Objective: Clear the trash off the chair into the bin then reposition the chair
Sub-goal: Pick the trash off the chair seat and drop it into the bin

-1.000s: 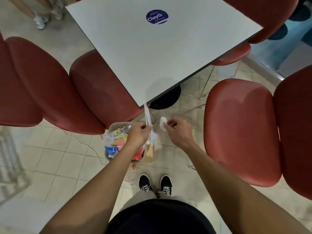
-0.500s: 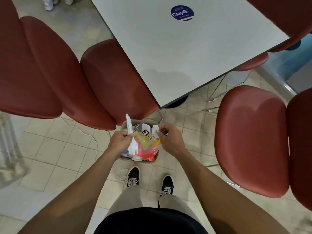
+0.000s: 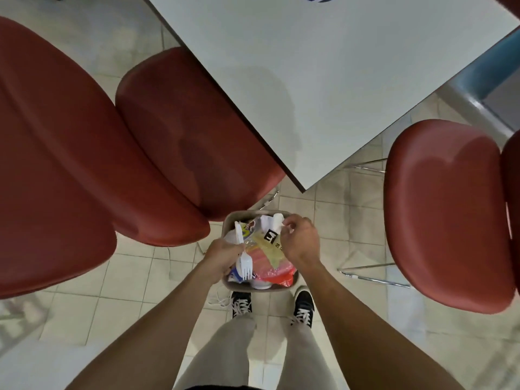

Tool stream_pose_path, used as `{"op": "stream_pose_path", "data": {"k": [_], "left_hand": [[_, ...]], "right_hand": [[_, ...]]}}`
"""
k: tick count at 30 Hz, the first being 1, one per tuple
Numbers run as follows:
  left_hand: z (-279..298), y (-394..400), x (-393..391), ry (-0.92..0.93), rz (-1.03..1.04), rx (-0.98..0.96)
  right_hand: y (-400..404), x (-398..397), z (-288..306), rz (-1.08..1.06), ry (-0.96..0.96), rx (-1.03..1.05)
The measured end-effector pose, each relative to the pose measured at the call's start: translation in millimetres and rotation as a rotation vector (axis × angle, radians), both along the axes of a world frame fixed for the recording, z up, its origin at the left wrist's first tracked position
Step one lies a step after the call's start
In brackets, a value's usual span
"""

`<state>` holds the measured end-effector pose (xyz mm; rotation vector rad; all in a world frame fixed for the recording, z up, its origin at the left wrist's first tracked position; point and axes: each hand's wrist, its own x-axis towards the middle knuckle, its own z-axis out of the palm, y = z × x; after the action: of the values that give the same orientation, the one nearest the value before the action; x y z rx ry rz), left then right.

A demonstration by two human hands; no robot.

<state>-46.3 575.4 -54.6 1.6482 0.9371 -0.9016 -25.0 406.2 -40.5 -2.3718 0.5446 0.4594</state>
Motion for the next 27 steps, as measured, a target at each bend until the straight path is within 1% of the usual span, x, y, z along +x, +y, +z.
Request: {"op": "stream_pose_path", "data": {"k": [5,9,13,17,22,25,27], "left_hand": [[-24,7,16,0.079,0.019,-0.003],[-29,10,20,0.056,-0.03,0.026],[-29,12,19,-0.059,-0.121,0.128],[-15,11,18,-0.195,-0.342,0.305],[-6,8,12,-0.286,-0.375,0.441],[-1,5,7,-0.347,-0.388,0.476],[4,-1,3,-0.445,-0.425,0.458]], "right_hand": [[0,11,-26,0.025,0.097,-0.064],[-1,11,-27,-0.013,0.172,-0.042],[0,9,-22,-0.059,0.191,-0.011],[4,7,-12,-0.041,0.177,0.001],[6,2,-2,-0.064,0.127,0.033],[-1,-1,3,-0.078,0.099,0.038],[-11,-8,6,-0.106,0.084,0.06]]}}
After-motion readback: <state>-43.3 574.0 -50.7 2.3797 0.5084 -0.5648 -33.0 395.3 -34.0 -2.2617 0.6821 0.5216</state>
